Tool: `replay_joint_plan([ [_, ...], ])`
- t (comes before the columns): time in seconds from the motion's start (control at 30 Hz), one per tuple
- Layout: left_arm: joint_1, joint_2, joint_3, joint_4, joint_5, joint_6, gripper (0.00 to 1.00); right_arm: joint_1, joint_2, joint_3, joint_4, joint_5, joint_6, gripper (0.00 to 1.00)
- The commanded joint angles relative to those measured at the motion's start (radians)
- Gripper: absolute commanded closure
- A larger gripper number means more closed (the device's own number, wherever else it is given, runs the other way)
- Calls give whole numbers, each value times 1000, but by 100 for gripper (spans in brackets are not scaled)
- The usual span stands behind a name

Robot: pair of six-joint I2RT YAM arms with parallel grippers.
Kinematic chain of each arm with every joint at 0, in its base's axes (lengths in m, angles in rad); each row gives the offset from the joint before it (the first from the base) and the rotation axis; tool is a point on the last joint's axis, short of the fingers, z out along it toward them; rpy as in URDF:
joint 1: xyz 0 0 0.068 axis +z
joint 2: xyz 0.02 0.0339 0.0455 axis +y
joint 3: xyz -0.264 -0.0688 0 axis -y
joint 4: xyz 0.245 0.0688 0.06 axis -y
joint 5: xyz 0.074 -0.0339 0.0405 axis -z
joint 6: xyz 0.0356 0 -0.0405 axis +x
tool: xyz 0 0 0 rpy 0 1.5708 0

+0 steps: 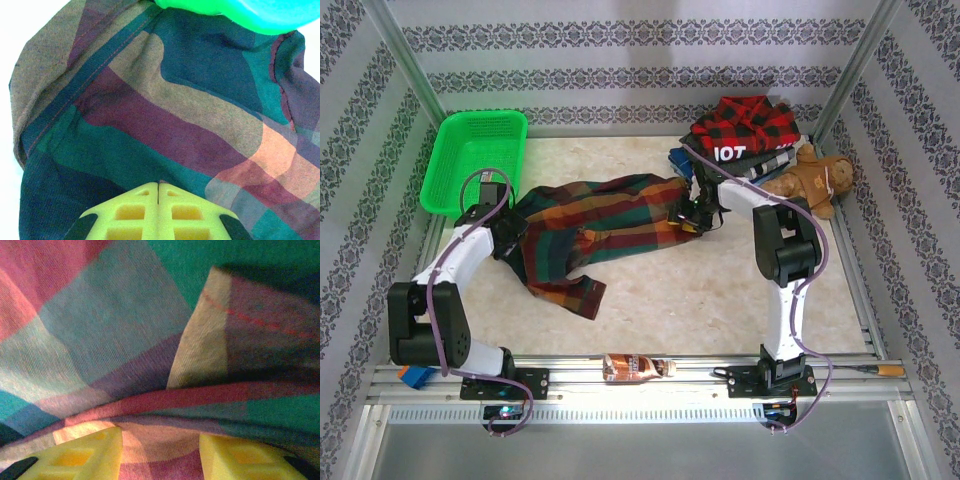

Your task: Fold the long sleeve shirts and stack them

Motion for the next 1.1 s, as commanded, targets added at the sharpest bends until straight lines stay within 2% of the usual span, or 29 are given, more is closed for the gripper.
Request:
replay_joint_plan([
  [0.0,12,15,58,34,-40,-5,47,-24,55,39,-4,8,34,45],
  [0.07,0,-18,94,6,-39,8,35,-21,37,32,17,-32,38,41],
  [0.13,-25,-65,151,-62,-52,38,28,-6,-9,35,14,-47,14,35],
  [0.2,-46,-133,206,-156,-64,72,11,15,-76,34,-14,-56,-35,31],
  [0.27,-55,-202,231,-231,-55,91,6,46,-156,18,-52,-47,-103,16],
  [0.33,-59,-271,246,-308,-51,109,1,86,-237,-9,-96,-26,-185,14],
  [0.43,-61,-373,258,-407,-54,140,0,172,-352,-91,-114,-53,-296,14],
  [0.53,-62,-460,247,-422,-6,189,0,334,-419,-164,-130,-50,-421,15],
  [0.6,-62,-479,246,-456,24,235,0,467,-415,-188,-146,8,-505,16],
  [0.73,-62,-479,233,-508,58,297,0,638,-342,-192,-111,62,-547,19],
  [0.9,-61,-500,218,-514,52,310,0,764,-209,-107,-97,136,-600,21],
  [1.07,-56,-473,216,-556,53,306,0,823,-110,-26,-97,185,-618,23],
])
